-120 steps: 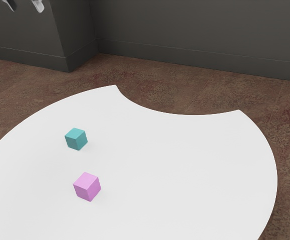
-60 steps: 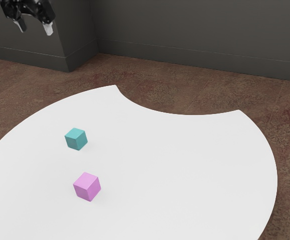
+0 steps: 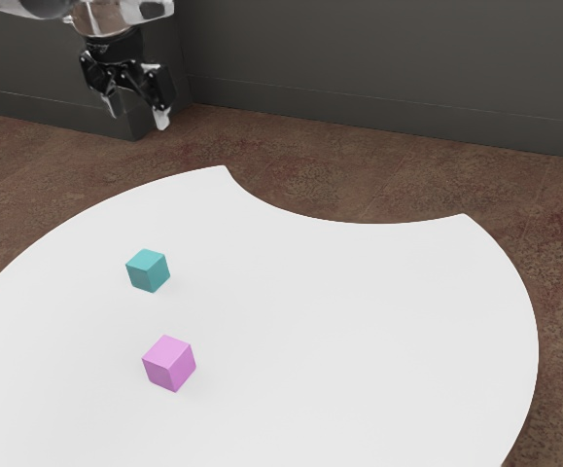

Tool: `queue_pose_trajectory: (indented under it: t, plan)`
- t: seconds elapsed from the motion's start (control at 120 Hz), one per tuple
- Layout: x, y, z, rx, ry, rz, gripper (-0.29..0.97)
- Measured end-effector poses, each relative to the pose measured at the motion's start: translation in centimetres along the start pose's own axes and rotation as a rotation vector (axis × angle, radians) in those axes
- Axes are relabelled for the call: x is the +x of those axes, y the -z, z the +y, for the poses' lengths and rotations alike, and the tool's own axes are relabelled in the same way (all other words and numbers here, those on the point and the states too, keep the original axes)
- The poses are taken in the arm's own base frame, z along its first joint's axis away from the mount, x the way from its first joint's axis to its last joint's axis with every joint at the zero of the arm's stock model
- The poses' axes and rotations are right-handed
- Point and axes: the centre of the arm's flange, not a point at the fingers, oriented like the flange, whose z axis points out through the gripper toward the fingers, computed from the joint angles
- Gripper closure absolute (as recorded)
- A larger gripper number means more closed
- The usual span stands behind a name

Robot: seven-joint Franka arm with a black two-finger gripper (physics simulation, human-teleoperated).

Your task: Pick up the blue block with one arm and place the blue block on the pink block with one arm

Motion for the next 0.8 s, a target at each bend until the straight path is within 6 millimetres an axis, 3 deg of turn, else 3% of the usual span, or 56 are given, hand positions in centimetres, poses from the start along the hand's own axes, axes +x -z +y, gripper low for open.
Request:
queue_pose_trajectory:
  t: [0.075,0.133,0.233,0.3,0.35,0.408,0.483,0.625,0.8]
  plan:
    - [-0.6,-5.7,2.9,-0.013,-0.057,-0.050,0.02]
    - [-1.1,-10.4,2.9,-0.030,-0.055,-0.079,0.02]
    - [-1.6,-20.1,0.1,-0.040,0.001,-0.151,0.02]
    - [-1.1,-23.3,-2.8,-0.044,0.056,-0.132,0.02]
    - [-0.2,-25.6,-6.5,-0.038,0.120,-0.102,0.02]
    - [1.3,-27.3,-11.2,-0.018,0.187,-0.057,0.02]
    - [2.6,-28.5,-13.9,-0.025,0.214,-0.015,0.02]
    - [3.0,-29.5,-15.5,-0.057,0.142,-0.012,0.02]
    - [2.4,-32.6,-15.5,-0.085,-0.014,-0.066,0.02]
